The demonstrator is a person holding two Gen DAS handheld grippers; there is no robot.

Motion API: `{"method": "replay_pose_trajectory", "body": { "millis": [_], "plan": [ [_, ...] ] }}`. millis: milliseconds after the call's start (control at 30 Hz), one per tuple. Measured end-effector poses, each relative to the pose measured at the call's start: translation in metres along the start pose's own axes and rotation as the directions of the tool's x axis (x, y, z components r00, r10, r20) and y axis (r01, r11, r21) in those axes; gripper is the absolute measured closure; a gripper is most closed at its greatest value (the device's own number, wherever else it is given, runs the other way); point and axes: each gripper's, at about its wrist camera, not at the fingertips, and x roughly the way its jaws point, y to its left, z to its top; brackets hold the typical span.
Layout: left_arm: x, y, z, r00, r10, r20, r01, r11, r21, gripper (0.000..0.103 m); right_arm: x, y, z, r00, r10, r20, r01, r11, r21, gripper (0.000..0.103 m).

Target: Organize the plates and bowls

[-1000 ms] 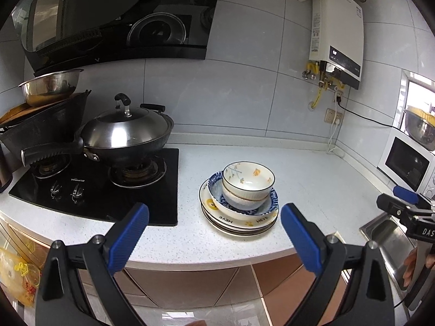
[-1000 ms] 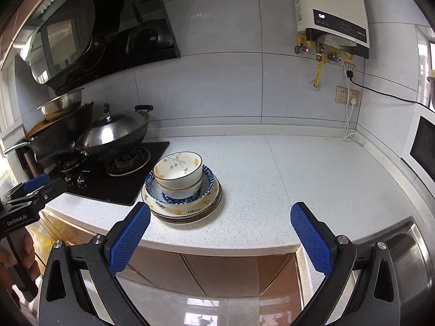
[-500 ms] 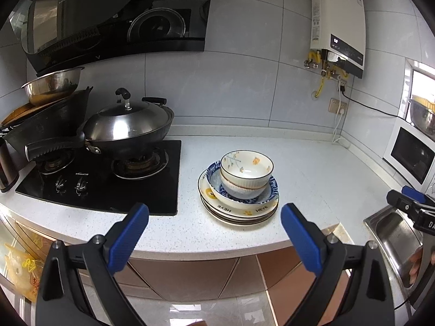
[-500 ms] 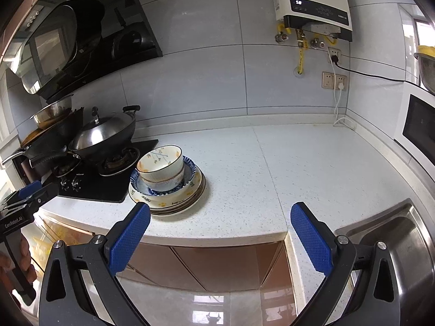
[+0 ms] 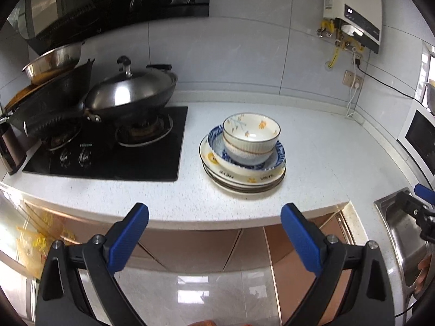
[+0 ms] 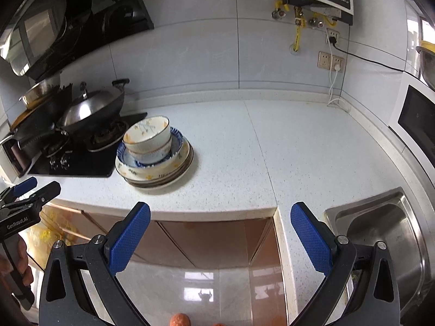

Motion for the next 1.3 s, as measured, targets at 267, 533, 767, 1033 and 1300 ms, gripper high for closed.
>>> {"method": "replay_pose_trajectory", "body": {
  "millis": [267, 533, 767, 1033, 1300],
  "plan": [
    [-0.001, -0.014, -0.010, 0.998, 0.064, 0.021, -0.064, 0.997, 0.036, 0.004, 0.003, -0.002, -0.003, 0.999, -0.030, -0.029, 0.030, 0.999, -0.017, 0.001],
    [0.000, -0.017, -0.003, 0.998, 0.031, 0.050, -0.033, 0.999, 0.040, 0.004, 0.004, -0.005, -0.001, 0.999, -0.036, -0.021, 0.036, 0.999, 0.002, 0.001],
    [0.008, -0.011, 0.026, 0.993, -0.037, 0.113, 0.032, 0.998, 0.051, 0.004, -0.001, -0.004, 0.007, 0.995, -0.099, 0.009, 0.099, 0.995, 0.010, 0.001],
    [0.016, -0.002, 0.038, 0.993, -0.074, 0.097, 0.067, 0.995, 0.078, 0.004, -0.004, 0.013, 0.014, 0.993, -0.120, 0.014, 0.120, 0.992, 0.043, 0.001],
    [0.014, -0.001, 0.030, 0.994, -0.077, 0.071, 0.073, 0.995, 0.067, 0.004, -0.003, 0.019, 0.010, 0.995, -0.104, 0.010, 0.103, 0.994, 0.029, 0.001]
  ]
}}
